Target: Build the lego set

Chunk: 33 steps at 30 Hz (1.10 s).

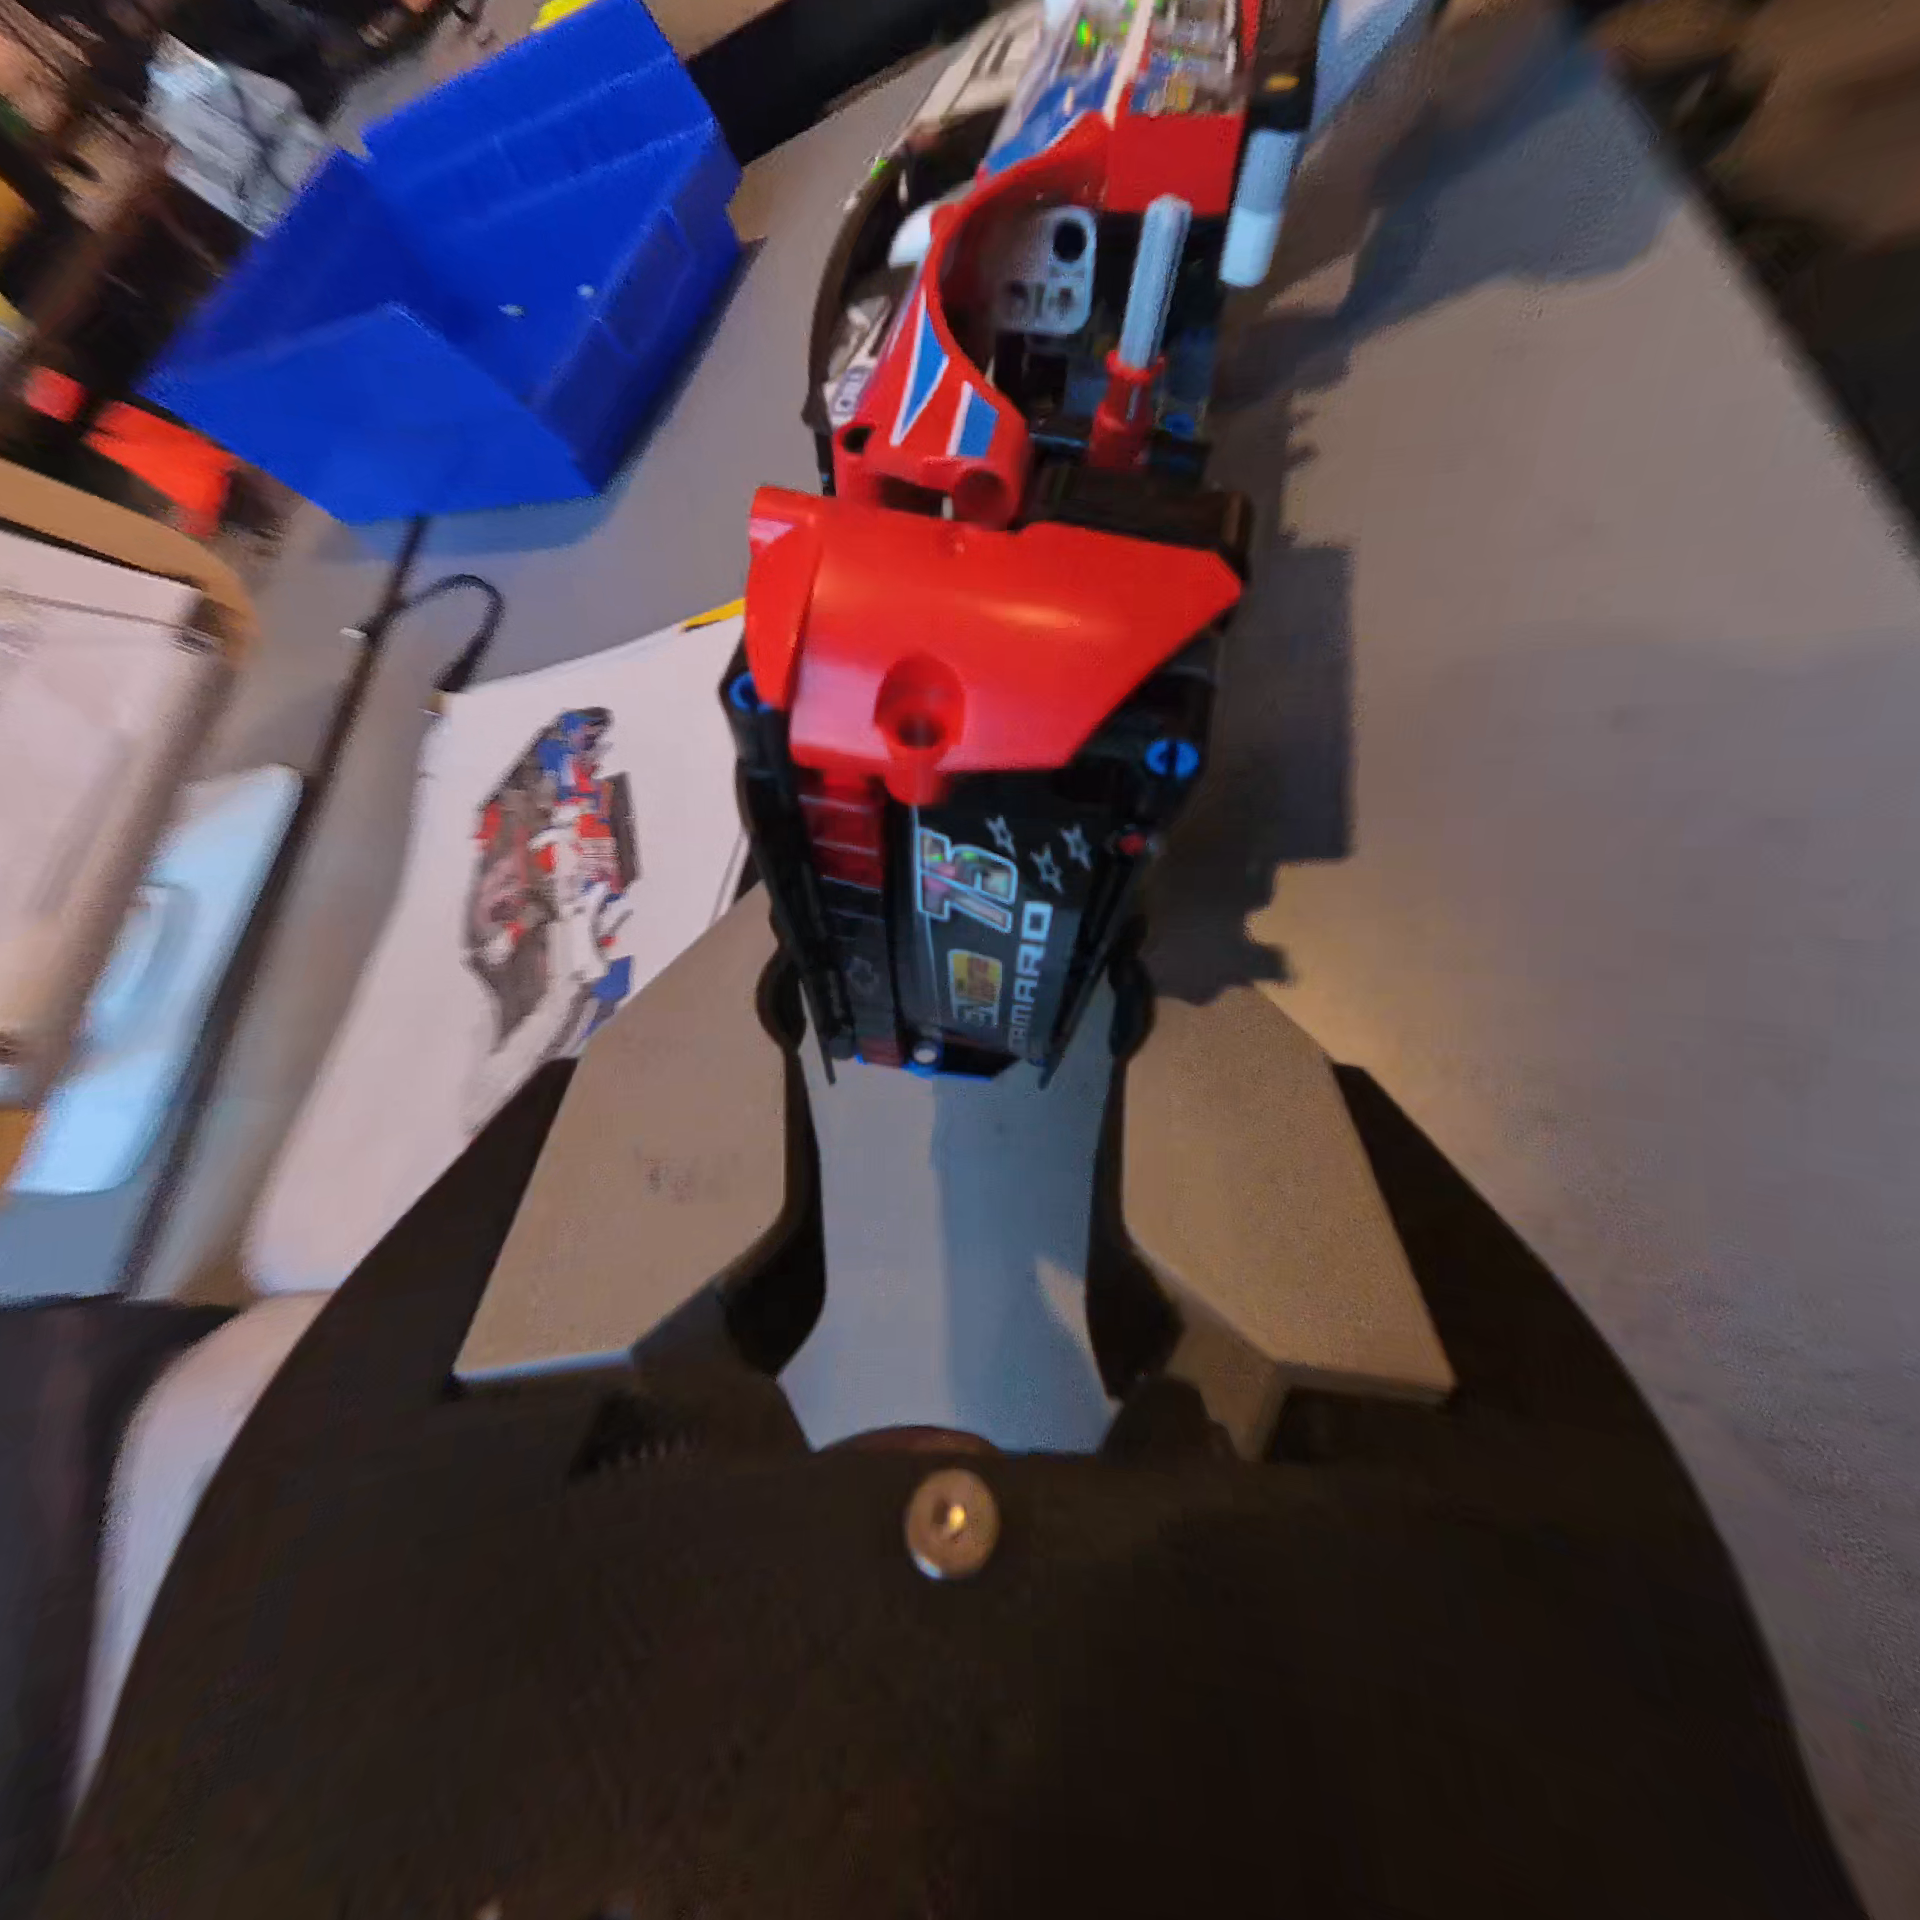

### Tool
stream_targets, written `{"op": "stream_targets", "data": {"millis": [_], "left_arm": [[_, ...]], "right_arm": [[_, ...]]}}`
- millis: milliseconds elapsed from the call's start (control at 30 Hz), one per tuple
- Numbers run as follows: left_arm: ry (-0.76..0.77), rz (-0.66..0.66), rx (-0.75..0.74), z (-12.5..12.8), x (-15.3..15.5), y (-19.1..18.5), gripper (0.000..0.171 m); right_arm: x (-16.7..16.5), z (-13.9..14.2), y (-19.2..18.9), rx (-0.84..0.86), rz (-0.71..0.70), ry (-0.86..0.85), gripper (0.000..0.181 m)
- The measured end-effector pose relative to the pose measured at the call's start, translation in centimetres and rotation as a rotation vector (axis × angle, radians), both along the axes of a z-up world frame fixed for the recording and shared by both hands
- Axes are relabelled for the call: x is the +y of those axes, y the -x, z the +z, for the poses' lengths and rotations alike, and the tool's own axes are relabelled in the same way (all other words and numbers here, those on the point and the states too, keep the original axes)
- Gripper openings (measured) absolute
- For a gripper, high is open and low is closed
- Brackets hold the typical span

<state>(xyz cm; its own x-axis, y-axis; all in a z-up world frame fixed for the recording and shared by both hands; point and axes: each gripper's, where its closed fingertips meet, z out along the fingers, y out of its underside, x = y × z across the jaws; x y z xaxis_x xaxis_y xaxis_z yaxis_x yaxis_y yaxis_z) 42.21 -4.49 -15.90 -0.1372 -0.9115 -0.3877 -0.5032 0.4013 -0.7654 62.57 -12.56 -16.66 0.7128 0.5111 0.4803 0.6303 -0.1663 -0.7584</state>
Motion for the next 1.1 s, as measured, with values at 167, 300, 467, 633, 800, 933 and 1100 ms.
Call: {"op": "stream_targets", "data": {"millis": [167,300,467,633,800,933,1100], "left_arm": [[-0.292,0.080,0.000,-2.2,-0.8,1.2,0.058],[-0.370,0.141,0.006,-2.9,-0.6,1.7,0.063],[-0.465,0.165,0.066,-4.0,-0.5,2.0,0.071],[-0.644,0.148,0.122,-3.6,-0.2,1.8,0.072],[-0.911,0.051,0.242,-3.4,-0.1,2.1,0.072],[-1.071,0.022,0.349,-2.7,1.0,4.4,0.081],[-1.010,0.193,0.426,0.8,4.0,9.0,0.083]], "right_arm": [[-0.9,-0.6,0.7,-0.255,-0.007,-0.206,0.044],[-1.6,-2.0,0.7,-0.437,0.005,-0.259,0.041],[-3.3,-3.6,0.8,-0.536,0.054,-0.245,0.051],[-4.6,-3.6,-1.3,-0.643,0.096,-0.224,0.048],[-5.6,-3.5,-4.6,-0.711,0.072,-0.177,0.049],[-5.7,-2.5,-7.8,-0.706,-0.021,-0.176,0.049],[-6.4,3.8,-12.0,-0.402,-0.258,-0.306,0.032]]}}
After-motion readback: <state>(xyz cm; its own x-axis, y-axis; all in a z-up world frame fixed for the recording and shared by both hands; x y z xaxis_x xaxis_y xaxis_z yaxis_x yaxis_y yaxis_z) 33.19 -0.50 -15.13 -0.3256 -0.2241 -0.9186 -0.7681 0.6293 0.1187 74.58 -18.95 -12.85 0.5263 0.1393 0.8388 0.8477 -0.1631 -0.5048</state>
